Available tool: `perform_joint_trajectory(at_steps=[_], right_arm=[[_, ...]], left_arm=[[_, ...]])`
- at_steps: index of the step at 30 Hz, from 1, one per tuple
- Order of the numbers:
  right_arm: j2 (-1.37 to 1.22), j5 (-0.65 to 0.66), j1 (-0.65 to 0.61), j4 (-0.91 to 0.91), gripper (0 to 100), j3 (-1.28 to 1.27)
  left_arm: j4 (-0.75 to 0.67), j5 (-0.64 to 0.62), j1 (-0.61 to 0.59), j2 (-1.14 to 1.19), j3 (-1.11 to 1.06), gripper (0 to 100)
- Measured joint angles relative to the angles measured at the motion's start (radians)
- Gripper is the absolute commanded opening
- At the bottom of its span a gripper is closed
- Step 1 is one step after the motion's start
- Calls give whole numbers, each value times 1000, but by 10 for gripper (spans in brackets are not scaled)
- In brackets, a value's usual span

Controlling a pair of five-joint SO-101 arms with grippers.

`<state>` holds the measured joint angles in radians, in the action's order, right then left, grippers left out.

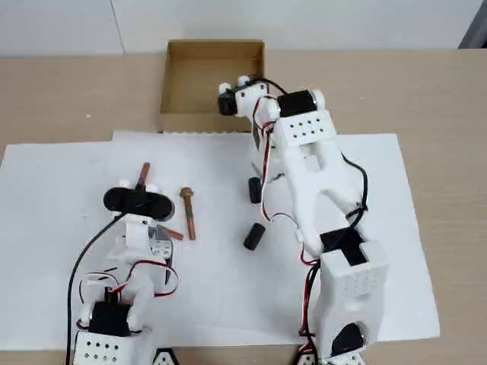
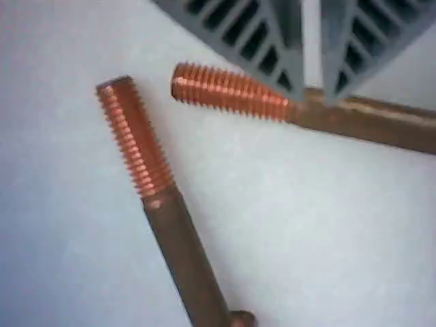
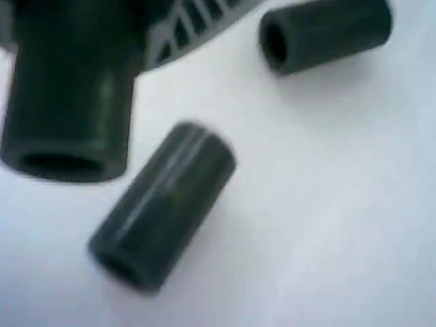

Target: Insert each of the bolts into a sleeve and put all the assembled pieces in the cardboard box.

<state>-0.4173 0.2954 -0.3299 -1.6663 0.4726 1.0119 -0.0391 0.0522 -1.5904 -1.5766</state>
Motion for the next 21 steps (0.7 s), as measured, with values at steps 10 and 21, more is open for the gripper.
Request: perform_joint_trajectory(at_steps=[10,21], right_arm=[[178,-120,-8,-48,3,0],[571,-123,-8,-49,5,-282]], left_arm=[[0,0,0,0,0,6],[0,0,0,0,0,7]])
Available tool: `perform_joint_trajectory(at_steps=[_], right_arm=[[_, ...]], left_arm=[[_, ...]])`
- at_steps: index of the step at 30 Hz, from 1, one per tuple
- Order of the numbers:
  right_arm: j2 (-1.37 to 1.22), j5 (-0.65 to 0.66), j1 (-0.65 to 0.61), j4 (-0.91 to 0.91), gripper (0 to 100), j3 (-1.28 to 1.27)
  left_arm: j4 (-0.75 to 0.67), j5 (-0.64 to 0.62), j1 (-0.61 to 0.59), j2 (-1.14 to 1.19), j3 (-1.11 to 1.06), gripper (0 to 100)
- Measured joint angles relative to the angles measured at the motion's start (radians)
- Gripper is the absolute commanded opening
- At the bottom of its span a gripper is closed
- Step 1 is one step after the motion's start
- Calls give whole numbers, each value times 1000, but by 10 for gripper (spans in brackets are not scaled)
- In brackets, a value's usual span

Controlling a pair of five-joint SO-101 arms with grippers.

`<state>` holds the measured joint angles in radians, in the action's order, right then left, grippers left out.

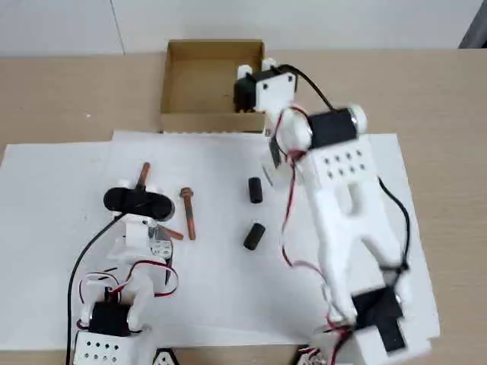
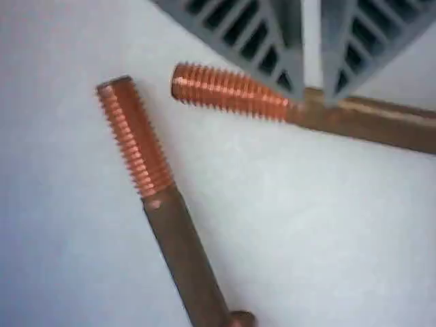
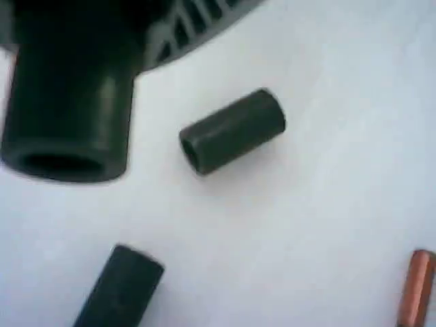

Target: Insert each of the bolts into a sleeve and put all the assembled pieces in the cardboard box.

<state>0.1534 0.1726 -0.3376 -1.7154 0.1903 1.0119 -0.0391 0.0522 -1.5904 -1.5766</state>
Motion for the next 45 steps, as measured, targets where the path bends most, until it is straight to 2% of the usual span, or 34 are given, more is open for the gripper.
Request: perform_joint_trajectory(at_steps=[7,14,19,27,31,35,45], right_arm=[[341,-11,17,0,5,-265],[572,-132,167,14,4,-535],[690,-216,273,75,4,-651],[973,-270,368,170,4,-867],[1134,-270,391,193,4,-964],[1243,-270,391,193,4,-1023],[1349,-270,397,193,4,-1039]], left_arm=[[0,0,0,0,0,7],[0,0,0,0,0,7],[-68,0,0,0,0,7],[-71,2,0,35,238,7],[-3,-6,0,199,442,7],[81,-92,0,457,694,7],[479,-278,0,1131,1315,7]])
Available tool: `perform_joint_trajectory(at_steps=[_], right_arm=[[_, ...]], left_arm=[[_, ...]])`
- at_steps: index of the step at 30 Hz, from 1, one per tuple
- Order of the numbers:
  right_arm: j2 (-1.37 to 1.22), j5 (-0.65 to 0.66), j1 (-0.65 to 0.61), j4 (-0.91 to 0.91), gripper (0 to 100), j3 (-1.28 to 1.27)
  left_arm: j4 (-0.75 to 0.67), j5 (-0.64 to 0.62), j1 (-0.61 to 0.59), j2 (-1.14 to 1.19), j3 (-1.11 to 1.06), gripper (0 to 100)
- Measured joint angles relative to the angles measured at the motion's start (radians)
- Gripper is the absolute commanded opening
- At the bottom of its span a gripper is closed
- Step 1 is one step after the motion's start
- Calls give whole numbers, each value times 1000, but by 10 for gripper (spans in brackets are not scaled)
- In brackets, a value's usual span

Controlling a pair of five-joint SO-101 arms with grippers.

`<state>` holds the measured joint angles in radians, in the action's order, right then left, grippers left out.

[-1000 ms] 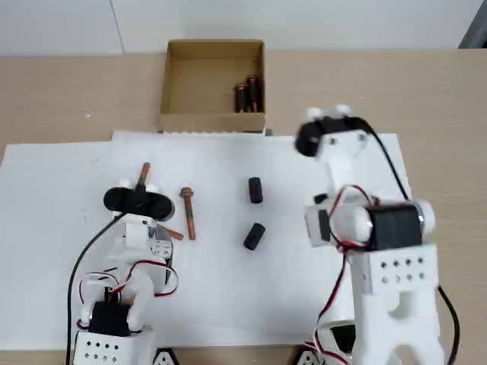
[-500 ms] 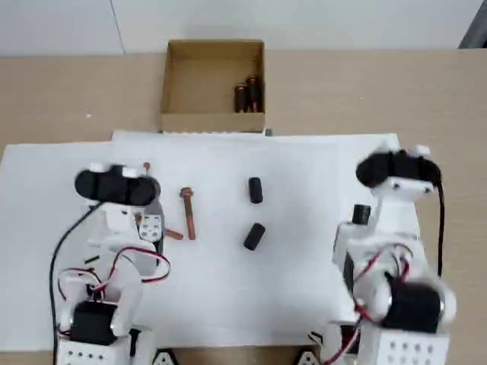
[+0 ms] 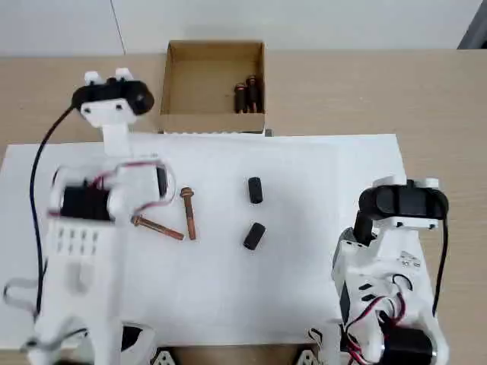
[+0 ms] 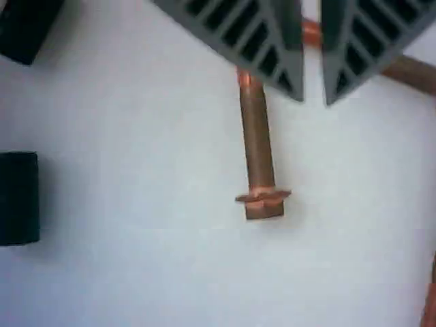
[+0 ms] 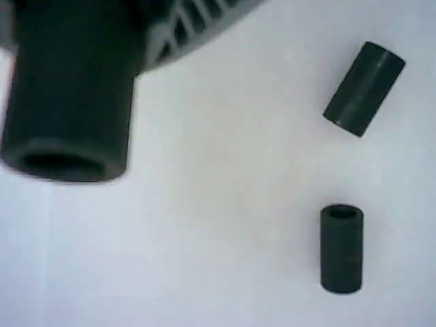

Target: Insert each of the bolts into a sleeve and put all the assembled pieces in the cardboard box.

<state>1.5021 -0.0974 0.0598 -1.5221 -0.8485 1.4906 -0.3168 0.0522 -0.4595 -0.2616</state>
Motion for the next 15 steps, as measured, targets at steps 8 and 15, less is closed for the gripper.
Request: perform_joint_trajectory(at_steps=[8,15], right_arm=[[2,-44,91,0,4,0],[2,-44,100,0,4,0]], left_arm=[[204,-158,49,384,221,7],[224,-172,126,580,307,7]])
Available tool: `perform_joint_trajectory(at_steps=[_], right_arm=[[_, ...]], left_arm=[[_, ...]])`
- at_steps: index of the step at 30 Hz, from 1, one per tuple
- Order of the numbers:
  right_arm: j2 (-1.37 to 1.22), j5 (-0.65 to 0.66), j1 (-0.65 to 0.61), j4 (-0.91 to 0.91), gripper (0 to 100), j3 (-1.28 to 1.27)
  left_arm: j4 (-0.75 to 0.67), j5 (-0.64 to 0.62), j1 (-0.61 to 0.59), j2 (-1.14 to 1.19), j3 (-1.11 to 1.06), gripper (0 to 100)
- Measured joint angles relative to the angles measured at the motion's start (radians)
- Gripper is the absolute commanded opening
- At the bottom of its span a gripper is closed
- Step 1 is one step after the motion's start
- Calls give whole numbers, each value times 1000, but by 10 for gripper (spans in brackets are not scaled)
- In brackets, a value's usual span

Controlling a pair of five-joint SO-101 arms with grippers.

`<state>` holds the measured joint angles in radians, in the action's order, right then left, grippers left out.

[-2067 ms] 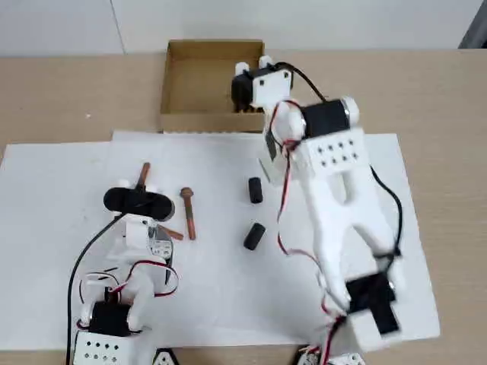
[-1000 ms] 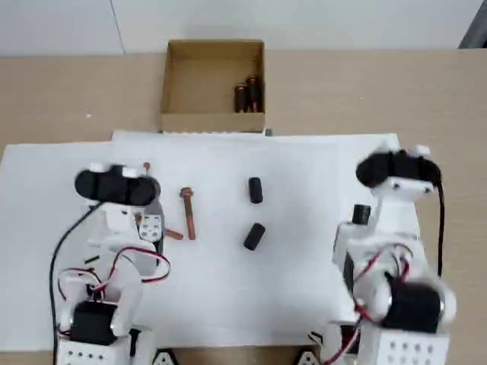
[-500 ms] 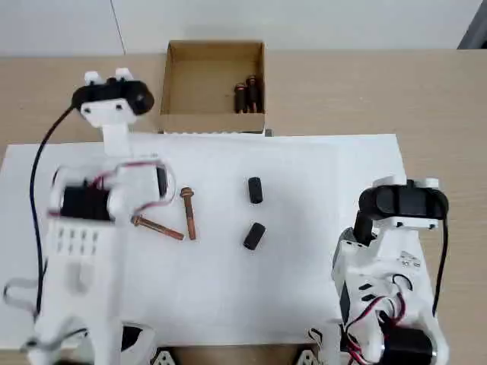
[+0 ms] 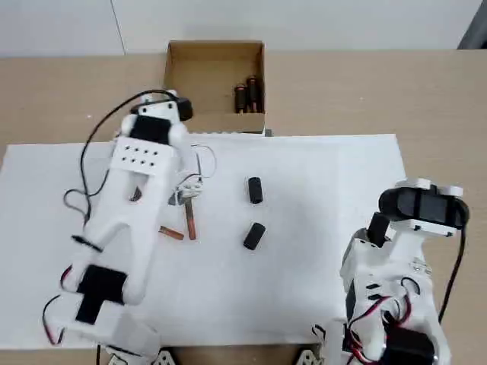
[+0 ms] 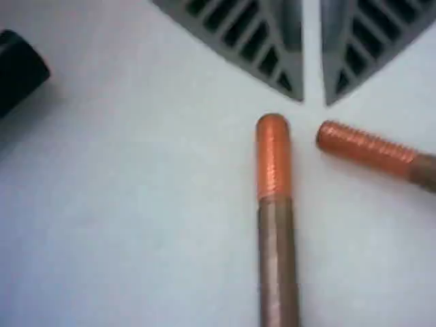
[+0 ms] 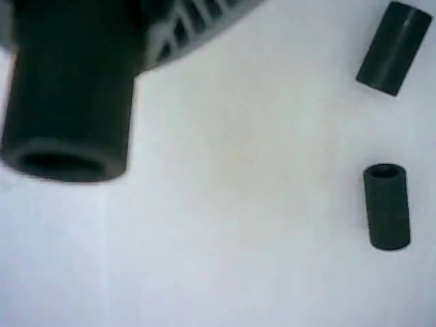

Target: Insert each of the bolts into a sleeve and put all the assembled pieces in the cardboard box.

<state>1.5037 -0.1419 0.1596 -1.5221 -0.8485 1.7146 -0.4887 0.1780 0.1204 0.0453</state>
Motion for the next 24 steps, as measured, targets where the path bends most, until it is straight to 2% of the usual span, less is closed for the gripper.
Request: perform_joint_trajectory(at_steps=[3,9,24], right_arm=[[0,0,0,0,4,0],[0,0,0,0,4,0],[0,0,0,0,4,0]], left_arm=[[-6,0,8,57,34,15],[-11,0,8,196,81,92],[-14,0,-11,440,265,94]])
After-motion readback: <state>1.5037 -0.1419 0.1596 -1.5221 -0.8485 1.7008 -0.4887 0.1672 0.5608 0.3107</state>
